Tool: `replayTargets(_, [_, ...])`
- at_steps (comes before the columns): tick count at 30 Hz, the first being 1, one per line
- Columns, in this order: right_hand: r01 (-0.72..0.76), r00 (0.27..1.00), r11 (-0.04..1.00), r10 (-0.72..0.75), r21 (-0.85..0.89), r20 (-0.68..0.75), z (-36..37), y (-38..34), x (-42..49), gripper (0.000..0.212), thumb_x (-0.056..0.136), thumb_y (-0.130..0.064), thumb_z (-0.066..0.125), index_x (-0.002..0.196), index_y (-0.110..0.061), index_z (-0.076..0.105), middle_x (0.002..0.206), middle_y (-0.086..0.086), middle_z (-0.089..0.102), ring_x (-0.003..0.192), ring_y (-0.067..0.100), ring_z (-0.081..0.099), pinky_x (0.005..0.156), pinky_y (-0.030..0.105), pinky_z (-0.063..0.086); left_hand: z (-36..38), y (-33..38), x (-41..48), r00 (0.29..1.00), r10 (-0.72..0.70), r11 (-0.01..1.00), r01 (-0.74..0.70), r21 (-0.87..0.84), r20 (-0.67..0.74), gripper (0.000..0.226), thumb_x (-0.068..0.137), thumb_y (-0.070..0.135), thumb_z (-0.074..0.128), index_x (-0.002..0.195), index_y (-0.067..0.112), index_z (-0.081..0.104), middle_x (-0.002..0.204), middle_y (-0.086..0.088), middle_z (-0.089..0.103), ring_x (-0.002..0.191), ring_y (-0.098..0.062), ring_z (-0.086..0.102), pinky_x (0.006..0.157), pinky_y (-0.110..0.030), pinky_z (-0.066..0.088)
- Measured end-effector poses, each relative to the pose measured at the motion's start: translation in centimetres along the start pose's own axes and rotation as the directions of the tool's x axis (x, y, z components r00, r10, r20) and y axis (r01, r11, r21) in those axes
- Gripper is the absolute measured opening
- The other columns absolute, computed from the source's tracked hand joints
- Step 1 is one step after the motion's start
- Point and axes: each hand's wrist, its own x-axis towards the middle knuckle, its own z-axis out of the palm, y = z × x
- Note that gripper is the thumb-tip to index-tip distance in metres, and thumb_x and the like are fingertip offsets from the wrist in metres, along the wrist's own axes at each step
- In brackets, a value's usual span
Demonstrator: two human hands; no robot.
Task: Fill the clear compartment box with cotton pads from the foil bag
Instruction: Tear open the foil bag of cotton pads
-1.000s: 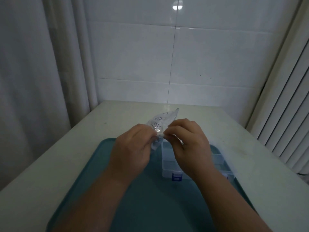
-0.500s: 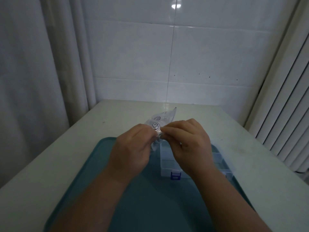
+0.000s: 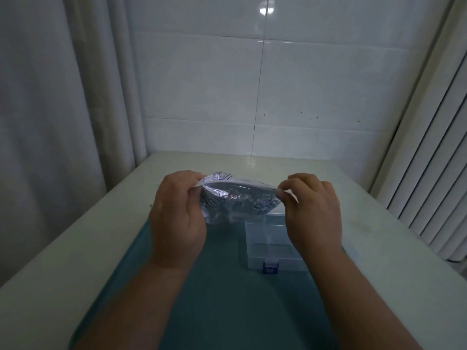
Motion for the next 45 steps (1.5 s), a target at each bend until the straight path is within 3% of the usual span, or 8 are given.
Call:
replayTargets(11, [-0.398,0.904,0.865,0.312,0.305,0.293,-1.2,0.8,0.5,0.015,0.095,-0.04,0.056,0.095,-0.026,0.062,0.097,-0.005,0.063,0.079,0.01,0.058,0.067,0.028,0.048,-0.3,-1.0,0.4,0.924,-0.358,0.933,0.359,-0.023,-0.136,0.013,0.097,0.012,0.049,0.097,0.024,0.054,0.092,0.001,0.062,0.08,-0.011,0.057,0.072,-0.006,0.039])
replayTargets(15, [-0.813,0.58,0.328,0.514,0.481,0.631,-1.9,0.9,0.9,0.06,0.091,-0.067,0.037,0.115,-0.015,0.056,0.084,0.008,0.06,0.066,0.018,0.053,0.061,0.035,0.05,-0.2,-0.9,0.8,0.909,-0.401,0.916,0.399,-0.045,-0.114,0.029,0.096,0.008,0.051,0.092,0.036,0.048,0.082,0.013,0.059,0.069,-0.002,0.054,0.068,-0.004,0.038])
replayTargets(19, [-0.937,0.302,-0.082,0.294,0.339,0.907,-1.5,0.2,1.0,0.069,0.087,-0.067,0.045,0.121,-0.007,0.054,0.097,0.024,0.071,0.07,0.03,0.07,0.049,0.027,0.054,-0.1,-1.3,0.8,0.893,-0.444,0.893,0.434,-0.118,-0.077,0.026,0.094,0.015,0.05,0.088,0.041,0.047,0.086,0.014,0.061,0.077,-0.004,0.06,0.072,-0.019,0.047])
replayTargets(23, [-0.909,0.169,-0.382,0.033,0.169,0.985,-1.2,-0.6,1.2,0.049,0.093,-0.041,0.056,0.122,-0.002,0.054,0.106,0.026,0.068,0.077,0.04,0.072,0.044,0.032,0.057,-0.6,-1.6,0.9,0.875,-0.481,0.756,0.442,-0.482,0.049,0.021,0.093,0.017,0.049,0.085,0.034,0.058,0.093,-0.007,0.064,0.091,-0.032,0.062,0.077,-0.046,0.049])
replayTargets(27, [-0.901,0.26,-0.355,0.017,0.249,0.966,-0.3,-1.9,1.5,0.012,0.089,0.005,0.052,0.098,0.007,0.059,0.1,0.024,0.069,0.085,0.036,0.071,0.066,0.039,0.062,-1.3,-1.8,2.2,0.818,-0.553,0.565,0.508,-0.65,0.158,0.02,0.081,0.02,0.051,0.064,0.025,0.06,0.078,-0.005,0.065,0.087,-0.033,0.066,0.074,-0.035,0.048])
replayTargets(35, [-0.772,0.531,-0.21,0.305,0.6,0.79,2.8,-3.7,2.3,0.034,0.08,0.024,0.048,0.065,-0.006,0.049,0.061,0.012,0.054,0.067,0.029,0.058,0.07,0.036,0.052,-1.9,-4.1,3.1,0.605,-0.752,0.506,0.784,-0.359,0.262,0.014,0.076,0.011,0.068,0.069,0.023,0.066,0.084,-0.006,0.07,0.092,-0.027,0.066,0.086,-0.037,0.049])
replayTargets(41, [-0.737,0.606,-0.15,0.283,0.658,0.743,3.3,-3.9,1.1,0.037,0.082,0.023,0.049,0.067,-0.01,0.045,0.064,0.008,0.06,0.068,0.025,0.057,0.052,0.023,0.05,-2.6,-6.1,2.9,0.166,-0.875,0.119,0.984,-0.129,0.455,0.045,0.08,0.035,0.072,0.12,0.023,0.057,0.121,-0.015,0.059,0.091,-0.029,0.063,0.081,-0.043,0.051])
replayTargets(45, [-0.71,0.698,0.09,0.227,0.699,0.679,3.1,-3.7,0.4,0.04,0.078,0.022,0.054,0.066,-0.014,0.045,0.074,0.007,0.067,0.069,0.019,0.055,0.058,0.026,0.044,-3.8,-6.1,3.5,0.053,-0.821,0.029,0.998,-0.05,0.569,0.027,0.086,0.039,0.065,0.099,0.016,0.071,0.076,-0.013,0.071,0.062,-0.025,0.065,0.071,-0.036,0.052])
